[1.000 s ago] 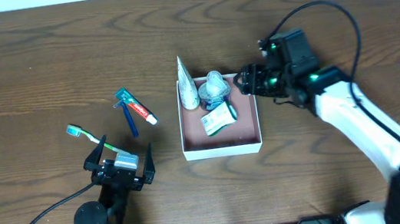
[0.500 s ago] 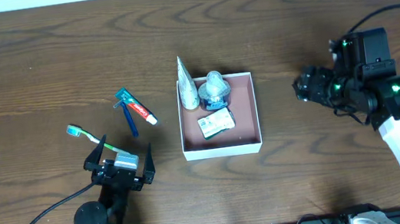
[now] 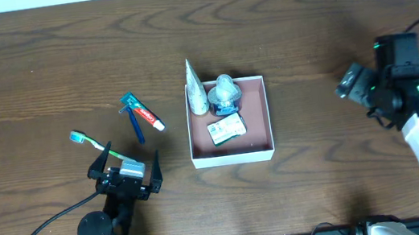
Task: Pack container
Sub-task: 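Open the right gripper and retract the right arm to the side, then reach the left gripper to the green toothbrush and grasp it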
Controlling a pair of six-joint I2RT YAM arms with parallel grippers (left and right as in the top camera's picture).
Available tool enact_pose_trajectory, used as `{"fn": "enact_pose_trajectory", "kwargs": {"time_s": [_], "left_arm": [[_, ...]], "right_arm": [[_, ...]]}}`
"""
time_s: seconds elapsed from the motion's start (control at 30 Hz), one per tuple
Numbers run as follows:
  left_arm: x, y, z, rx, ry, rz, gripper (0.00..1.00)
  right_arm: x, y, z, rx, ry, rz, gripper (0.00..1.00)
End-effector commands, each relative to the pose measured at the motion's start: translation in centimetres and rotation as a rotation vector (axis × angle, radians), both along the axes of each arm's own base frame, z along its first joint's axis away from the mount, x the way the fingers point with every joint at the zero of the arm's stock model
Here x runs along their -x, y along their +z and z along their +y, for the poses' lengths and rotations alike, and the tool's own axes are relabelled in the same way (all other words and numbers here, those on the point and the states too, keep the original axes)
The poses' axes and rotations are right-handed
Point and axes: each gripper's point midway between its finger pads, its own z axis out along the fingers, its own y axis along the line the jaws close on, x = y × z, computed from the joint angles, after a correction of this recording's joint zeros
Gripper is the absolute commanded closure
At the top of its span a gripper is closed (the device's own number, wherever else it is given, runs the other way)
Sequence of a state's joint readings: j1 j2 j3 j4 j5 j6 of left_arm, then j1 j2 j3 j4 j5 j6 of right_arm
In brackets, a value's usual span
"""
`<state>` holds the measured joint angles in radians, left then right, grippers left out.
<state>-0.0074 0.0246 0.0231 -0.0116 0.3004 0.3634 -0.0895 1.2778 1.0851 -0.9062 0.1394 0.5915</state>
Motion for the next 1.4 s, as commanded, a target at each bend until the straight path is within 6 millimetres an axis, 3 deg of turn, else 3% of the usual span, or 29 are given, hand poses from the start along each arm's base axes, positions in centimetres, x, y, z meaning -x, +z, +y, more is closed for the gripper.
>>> {"fn": "enact_pose_trajectory", "kwargs": {"time_s": [0.0, 0.17, 0.27, 0.73, 0.83, 1.0, 1.17, 1.37], "left_arm": [[0.1, -1.7, 0.0, 0.006, -0.001, 0.054, 0.02], [0.0, -1.7, 0.0, 0.005, 0.0, 0.054, 0.02], [-0.2, -1.8, 1.3, -0.011, 0.077, 0.053, 0.02], [-0.3, -1.8, 1.8, -0.01, 0.105, 0.055, 0.02], [-0.3, -1.3, 1.8, 0.11, 0.12, 0.072, 0.02], [0.5, -0.9, 1.9, 0.377, 0.181, 0.26, 0.02], [0.4, -0.8, 2.0, 0.393, 0.256, 0.543, 0.02], [-2.2, 0.9, 0.7, 0.401, 0.236, 0.815, 0.02]], "right_arm": [[-0.1, -1.1, -3.0, -0.026, -0.116, 0.007, 0.01], [-0.6, -2.1, -5.3, -0.159, -0.164, -0.02, 0.01], [0.0, -2.8, -6.4, -0.172, -0.194, 0.003, 0.01], [0.2, -3.0, -6.4, -0.18, -0.204, 0.014, 0.01], [0.2, -3.0, -6.4, -0.18, -0.204, 0.014, 0.01], [0.2, -3.0, -6.4, -0.18, -0.204, 0.014, 0.01], [0.2, -3.0, -6.4, -0.18, -0.204, 0.014, 0.01], [0.2, -3.0, -6.4, -0.18, -0.204, 0.014, 0.01]]}}
